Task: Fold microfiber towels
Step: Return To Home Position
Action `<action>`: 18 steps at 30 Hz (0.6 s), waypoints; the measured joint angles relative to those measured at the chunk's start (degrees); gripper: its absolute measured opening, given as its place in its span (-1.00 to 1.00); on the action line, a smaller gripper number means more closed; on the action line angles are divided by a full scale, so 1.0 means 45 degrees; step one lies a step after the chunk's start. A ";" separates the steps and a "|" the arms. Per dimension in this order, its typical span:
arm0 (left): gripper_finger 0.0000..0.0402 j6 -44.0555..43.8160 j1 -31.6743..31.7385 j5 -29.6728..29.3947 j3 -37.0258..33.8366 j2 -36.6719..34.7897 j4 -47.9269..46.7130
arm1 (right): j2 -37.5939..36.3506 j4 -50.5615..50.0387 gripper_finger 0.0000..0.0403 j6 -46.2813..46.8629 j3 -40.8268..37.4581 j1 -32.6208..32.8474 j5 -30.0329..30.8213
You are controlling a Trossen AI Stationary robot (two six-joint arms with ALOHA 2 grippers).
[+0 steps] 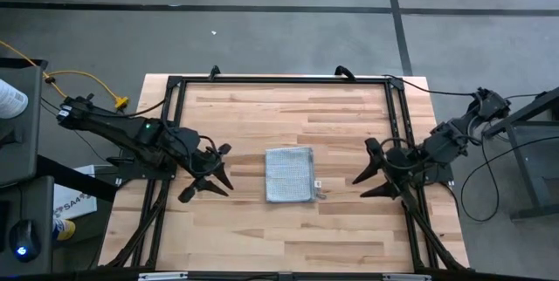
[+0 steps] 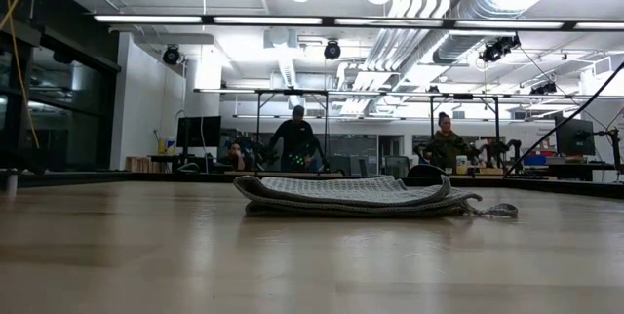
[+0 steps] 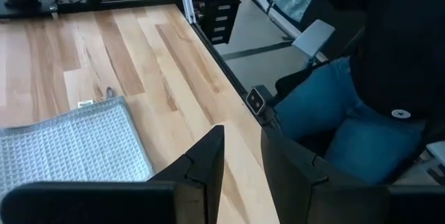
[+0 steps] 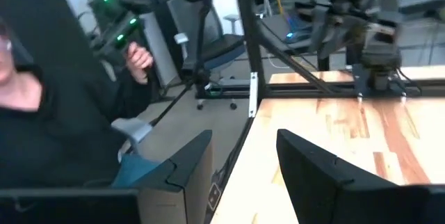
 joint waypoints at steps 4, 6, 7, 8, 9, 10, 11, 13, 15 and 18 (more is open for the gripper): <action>-0.52 -0.0009 0.0000 0.0002 0.0000 0.0057 -0.0044 | 0.0158 -0.0036 -0.24 -0.0359 0.0000 0.0078 -0.0444; -0.52 -0.0195 0.0000 0.0000 0.0000 0.0052 -0.0036 | 0.0375 -0.0014 -0.24 -0.0364 0.0000 0.0020 -0.0480; -0.52 -0.0316 0.0000 0.0002 0.0000 0.0052 -0.0039 | 0.0413 -0.0039 -0.24 -0.0366 0.0000 -0.0028 -0.0482; -0.52 -0.0340 0.0000 -0.0005 0.0000 0.0052 -0.0039 | 0.0457 -0.0040 -0.24 -0.0386 0.0000 -0.0050 -0.0482; -0.52 -0.0338 0.0000 -0.0003 0.0000 0.0052 -0.0039 | 0.0547 -0.0006 -0.24 -0.0491 0.0000 -0.0057 -0.0482; -0.52 -0.0330 0.0000 -0.0003 0.0000 0.0052 -0.0032 | 0.0578 0.0046 -0.24 -0.0567 0.0000 -0.0052 -0.0500; -0.52 -0.0330 0.0000 -0.0003 0.0000 0.0052 -0.0029 | 0.0592 0.0100 -0.24 -0.0584 0.0000 -0.0052 -0.0506; -0.52 -0.0325 0.0000 -0.0003 0.0000 0.0052 -0.0008 | 0.0697 0.0087 -0.24 -0.0513 0.0000 -0.0047 -0.0556; -0.52 -0.0325 0.0000 -0.0004 0.0000 0.0052 0.0001 | 0.0814 0.0089 -0.24 -0.0507 0.0000 -0.0047 -0.0638; -0.52 -0.0318 0.0000 -0.0008 0.0000 0.0052 0.0010 | 0.0949 0.0079 -0.24 -0.0507 0.0000 -0.0047 -0.0682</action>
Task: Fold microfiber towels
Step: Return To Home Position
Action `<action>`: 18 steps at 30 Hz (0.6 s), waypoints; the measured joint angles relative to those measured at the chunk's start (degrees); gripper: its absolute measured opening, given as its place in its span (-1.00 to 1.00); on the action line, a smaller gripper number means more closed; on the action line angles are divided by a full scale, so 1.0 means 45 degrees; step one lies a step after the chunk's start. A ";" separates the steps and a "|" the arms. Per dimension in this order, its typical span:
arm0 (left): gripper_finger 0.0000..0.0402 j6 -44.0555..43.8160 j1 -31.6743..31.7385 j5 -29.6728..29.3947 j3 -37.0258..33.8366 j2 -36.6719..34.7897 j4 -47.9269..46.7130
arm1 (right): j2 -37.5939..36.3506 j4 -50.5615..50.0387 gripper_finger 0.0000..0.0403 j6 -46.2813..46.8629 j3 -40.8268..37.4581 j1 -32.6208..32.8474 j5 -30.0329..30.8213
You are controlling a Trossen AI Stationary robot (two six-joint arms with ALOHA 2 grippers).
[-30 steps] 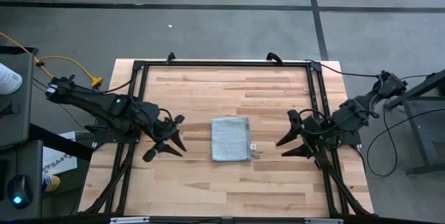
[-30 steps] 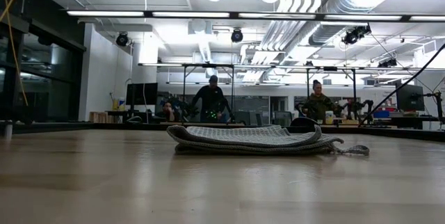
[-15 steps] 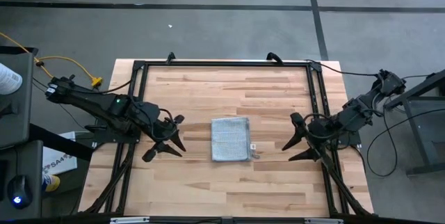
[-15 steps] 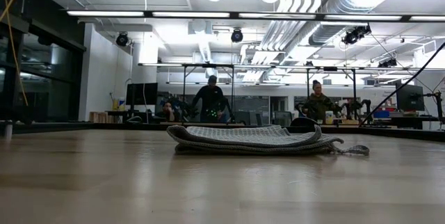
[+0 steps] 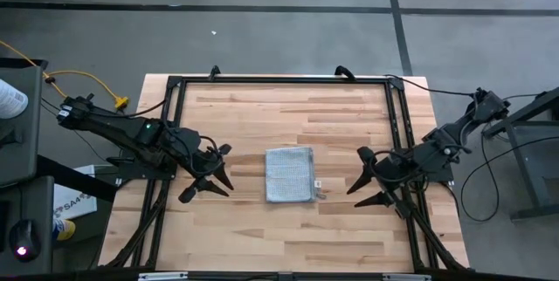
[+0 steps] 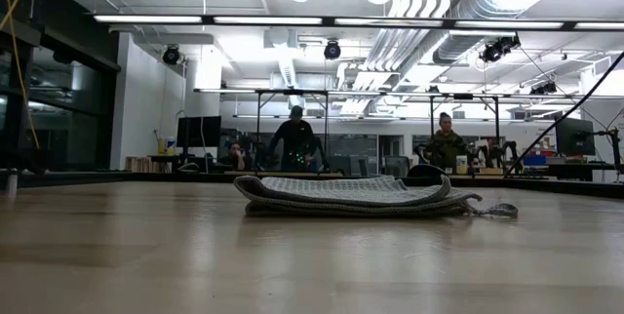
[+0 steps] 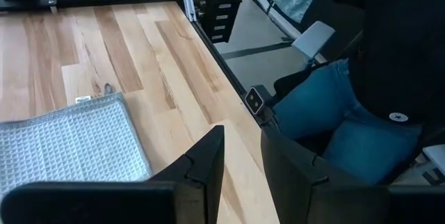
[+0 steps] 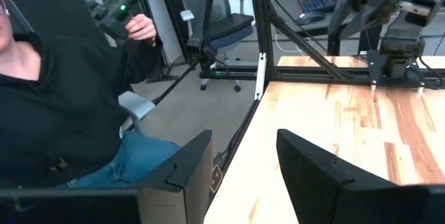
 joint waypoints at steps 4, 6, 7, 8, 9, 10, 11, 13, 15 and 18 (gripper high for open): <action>-0.52 0.0022 0.0000 0.0000 0.0000 0.0000 0.0005 | 0.0093 0.0020 -0.24 0.0000 0.0000 0.0000 -0.0299; -0.52 0.0022 0.0000 0.0000 0.0000 0.0000 0.0005 | 0.0106 0.0011 -0.24 0.0000 0.0000 0.0000 -0.0319; -0.52 0.0022 0.0000 0.0000 0.0000 0.0000 0.0005 | 0.0106 0.0021 -0.24 0.0000 0.0000 0.0000 -0.0324; -0.52 0.0022 0.0000 0.0000 0.0000 0.0000 0.0005 | 0.0111 0.0034 -0.24 0.0000 0.0000 0.0000 -0.0324; -0.52 0.0022 0.0000 0.0000 0.0000 0.0000 0.0005 | 0.0111 0.0056 -0.24 0.0000 0.0000 0.0000 -0.0323; -0.52 0.0022 0.0000 -0.0002 0.0000 0.0000 0.0005 | 0.0106 0.0089 -0.24 0.0000 0.0000 0.0000 -0.0319; -0.52 0.0022 0.0000 -0.0026 0.0000 0.0000 0.0005 | 0.0106 0.0119 -0.24 -0.0010 0.0000 0.0000 -0.0319; -0.52 -0.0017 0.0000 -0.0300 0.0000 0.0000 0.0000 | 0.0106 0.0210 -0.24 -0.0423 0.0000 -0.0003 -0.0283; -0.52 -0.0589 0.0000 -0.0599 0.0000 0.0000 -0.0041 | 0.0106 0.0176 -0.24 -0.0426 0.0000 -0.0005 -0.0222; -0.52 -0.0513 0.0005 -0.0545 0.0000 0.0000 -0.0297 | 0.0106 0.0077 -0.24 0.0684 0.0000 -0.0005 -0.0235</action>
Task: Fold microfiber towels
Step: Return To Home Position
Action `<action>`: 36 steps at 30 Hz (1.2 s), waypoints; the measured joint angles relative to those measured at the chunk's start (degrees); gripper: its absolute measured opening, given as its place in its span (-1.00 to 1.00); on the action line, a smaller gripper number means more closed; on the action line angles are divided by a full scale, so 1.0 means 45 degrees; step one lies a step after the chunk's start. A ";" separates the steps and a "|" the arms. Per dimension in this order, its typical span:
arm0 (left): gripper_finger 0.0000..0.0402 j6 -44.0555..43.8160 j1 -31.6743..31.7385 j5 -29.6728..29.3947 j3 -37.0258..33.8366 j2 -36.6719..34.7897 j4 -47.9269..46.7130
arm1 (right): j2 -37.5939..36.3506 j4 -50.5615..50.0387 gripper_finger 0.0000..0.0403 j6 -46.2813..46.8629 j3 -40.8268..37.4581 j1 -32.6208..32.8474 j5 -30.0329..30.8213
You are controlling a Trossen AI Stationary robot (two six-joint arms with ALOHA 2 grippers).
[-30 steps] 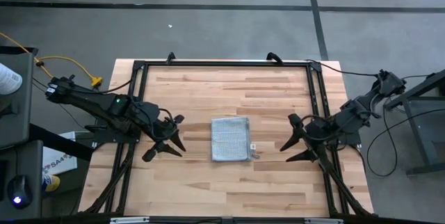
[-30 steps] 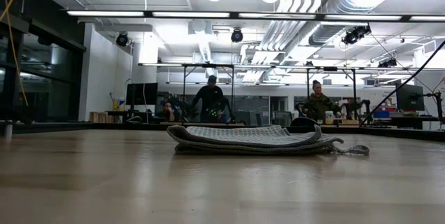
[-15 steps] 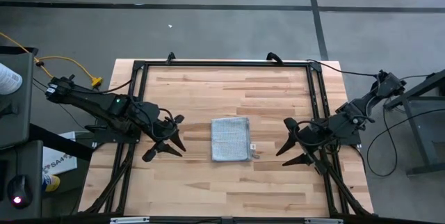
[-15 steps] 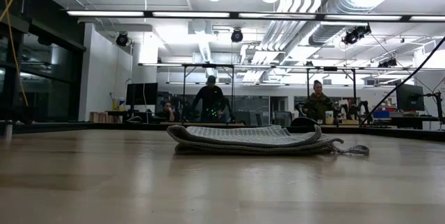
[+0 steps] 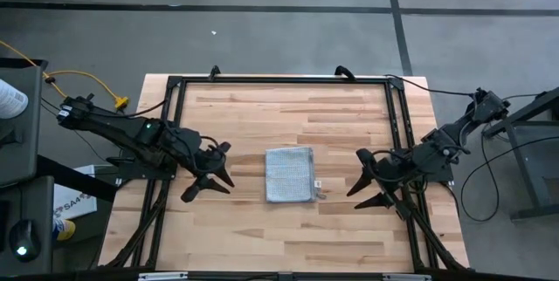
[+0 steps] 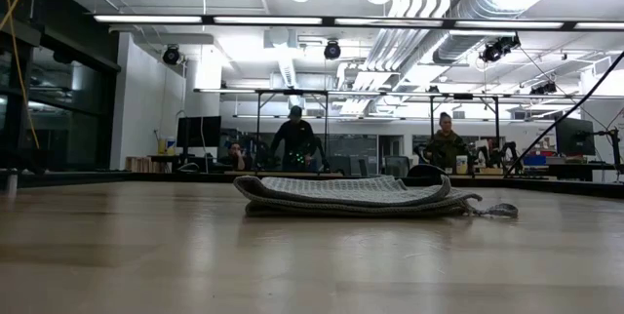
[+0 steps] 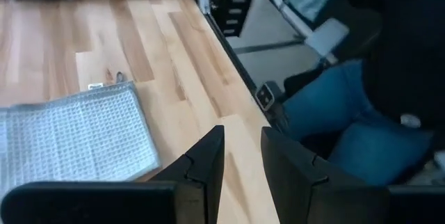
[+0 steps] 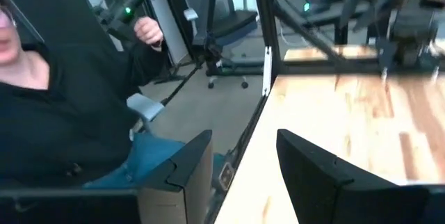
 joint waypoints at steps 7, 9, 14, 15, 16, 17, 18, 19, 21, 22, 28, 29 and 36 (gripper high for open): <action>-0.52 0.1254 -0.0005 0.0773 -0.0003 -0.0724 -0.0067 | -0.1056 -0.0683 -0.24 0.0015 -0.0101 0.0061 0.1423; -0.52 0.1495 -0.0004 0.0777 -0.0222 -0.1153 -0.0011 | -0.1690 -0.0798 -0.24 -0.0014 -0.0560 0.0283 0.1813; -0.52 0.1463 0.0000 0.0647 -0.1698 -0.2803 0.0232 | -0.3548 0.0401 -0.24 -0.0044 -0.2445 0.0817 0.2733; -0.52 0.1339 -0.0005 0.0540 -0.2047 -0.3130 0.0435 | -0.4060 0.0476 -0.24 -0.0085 -0.2905 0.0889 0.2774; -0.52 0.1268 -0.0001 0.0452 -0.2376 -0.3486 0.0612 | -0.4499 0.0651 -0.24 -0.0147 -0.3280 0.0932 0.2795; -0.52 0.1239 -0.0001 0.0384 -0.2717 -0.3877 0.0736 | -0.4868 0.0934 -0.24 -0.0198 -0.3615 0.0945 0.2778; -0.52 0.1222 0.0000 0.0357 -0.3047 -0.4282 0.0777 | -0.5237 0.1279 -0.24 -0.0248 -0.3959 0.0950 0.2826; -0.52 0.1215 0.0000 0.0323 -0.3357 -0.4683 0.0819 | -0.5685 0.1449 -0.24 -0.0311 -0.4301 0.0956 0.2921; -0.52 0.1142 0.0000 0.0186 -0.4023 -0.5446 0.1088 | -0.6643 0.1670 -0.24 -0.0340 -0.5013 0.0942 0.3011; -0.52 0.1043 0.0000 0.0055 -0.4349 -0.5801 0.1234 | -0.7141 0.1805 -0.24 -0.0349 -0.5361 0.0942 0.3019; -0.52 0.0268 0.0000 -0.0893 -0.6433 -0.8082 0.1813 | -0.9659 0.2411 -0.24 -0.0301 -0.7239 0.0943 0.3280; -0.52 0.0121 0.0000 -0.1059 -0.6778 -0.8405 0.1978 | -1.0013 0.2533 -0.24 -0.0306 -0.7505 0.0947 0.3251; -0.52 -0.0256 0.0000 -0.1204 -0.8141 -1.0014 0.2350 | -1.1914 0.3323 -0.24 -0.0249 -0.9160 0.0947 0.3245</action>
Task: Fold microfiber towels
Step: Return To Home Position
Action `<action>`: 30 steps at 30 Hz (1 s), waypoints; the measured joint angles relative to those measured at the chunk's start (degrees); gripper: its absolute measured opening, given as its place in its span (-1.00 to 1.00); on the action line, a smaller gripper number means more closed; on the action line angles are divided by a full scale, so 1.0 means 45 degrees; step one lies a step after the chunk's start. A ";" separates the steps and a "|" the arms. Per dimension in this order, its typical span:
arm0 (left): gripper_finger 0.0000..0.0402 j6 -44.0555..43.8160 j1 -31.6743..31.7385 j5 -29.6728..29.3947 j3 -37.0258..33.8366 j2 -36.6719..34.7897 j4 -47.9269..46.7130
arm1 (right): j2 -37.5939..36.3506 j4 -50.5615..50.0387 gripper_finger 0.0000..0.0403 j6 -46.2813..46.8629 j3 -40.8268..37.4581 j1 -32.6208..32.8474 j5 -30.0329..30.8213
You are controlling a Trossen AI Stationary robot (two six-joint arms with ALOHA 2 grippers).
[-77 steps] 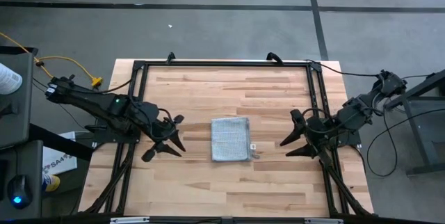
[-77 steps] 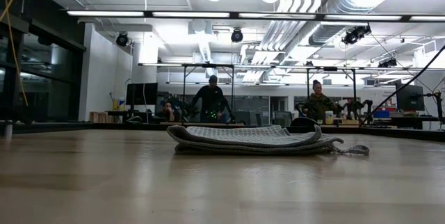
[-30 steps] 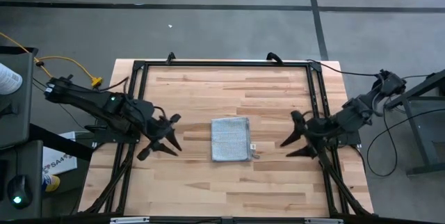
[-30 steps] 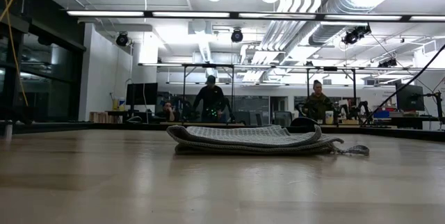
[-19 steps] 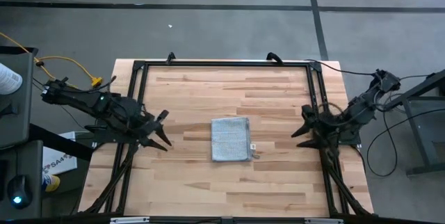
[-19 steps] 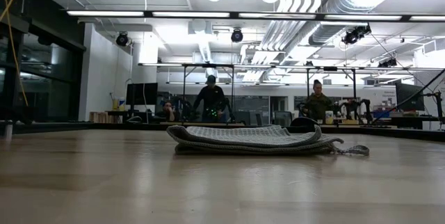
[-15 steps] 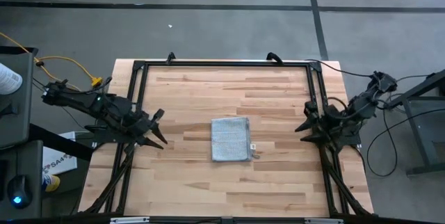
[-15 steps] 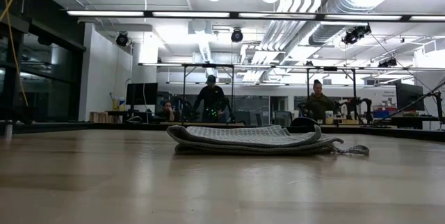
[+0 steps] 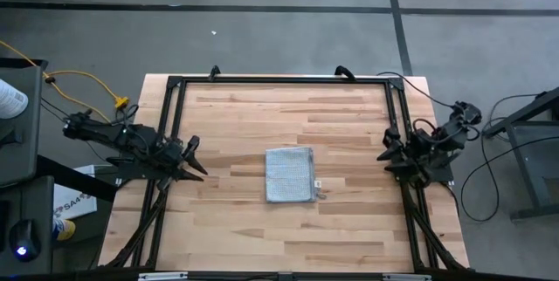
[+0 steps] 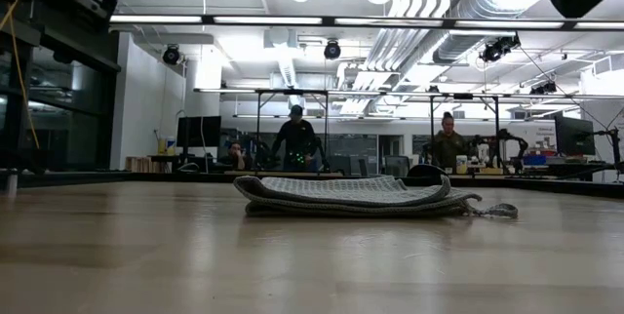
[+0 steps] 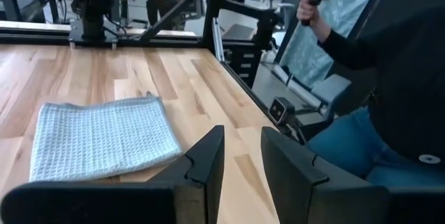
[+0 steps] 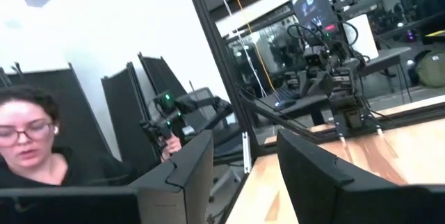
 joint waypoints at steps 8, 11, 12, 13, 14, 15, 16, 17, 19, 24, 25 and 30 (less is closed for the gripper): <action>-0.52 -0.0176 0.0000 -0.0005 -0.0369 -0.0546 -0.0038 | -0.0176 0.0784 -0.24 0.0201 -0.0814 0.0000 -0.0229; -0.52 -0.0210 0.0000 0.0010 -0.0383 -0.0518 -0.0048 | -0.0180 0.0706 -0.24 0.0120 -0.1034 0.0000 -0.0233; -0.52 -0.0210 0.0000 0.0010 -0.0383 -0.0517 -0.0043 | -0.0180 0.0826 -0.24 0.0039 -0.1115 0.0000 -0.0255; -0.52 -0.0210 0.0000 0.0012 -0.0383 -0.0517 -0.0043 | -0.0180 0.0909 -0.24 -0.0037 -0.1200 0.0000 -0.0269; -0.52 -0.0210 0.0000 0.0015 -0.0383 -0.0517 -0.0043 | -0.0180 0.0922 -0.24 -0.0060 -0.1305 0.0000 -0.0300; -0.52 -0.0210 0.0000 0.0015 -0.0383 -0.0517 -0.0043 | -0.0180 0.0884 -0.24 -0.0074 -0.1426 0.0000 -0.0366; -0.52 -0.0212 0.0000 0.0015 -0.0383 -0.0517 -0.0043 | -0.0183 0.0889 -0.24 -0.0105 -0.1547 0.0000 -0.0545; -0.52 -0.0215 0.0000 0.0019 -0.0383 -0.0517 -0.0043 | -0.0185 0.1047 -0.24 -0.0177 -0.1665 0.0000 -0.0833; -0.52 -0.0215 0.0000 0.0026 -0.0383 -0.0517 -0.0043 | -0.0185 0.1799 -0.24 -0.0545 -0.1935 0.0000 -0.1873; -0.52 -0.0215 0.0000 0.0034 -0.0383 -0.0517 -0.0043 | -0.0185 0.3244 -0.24 -0.1481 -0.2409 0.0000 -0.5294; -0.52 -0.0215 0.0000 0.0034 -0.0383 -0.0517 -0.0043 | -0.0185 0.3255 -0.24 -0.1477 -0.2410 0.0000 -0.5527; -0.52 -0.0210 0.0000 0.0034 -0.0383 -0.0517 -0.0043 | -0.0185 0.2612 -0.24 -0.1076 -0.2415 0.0000 -0.4309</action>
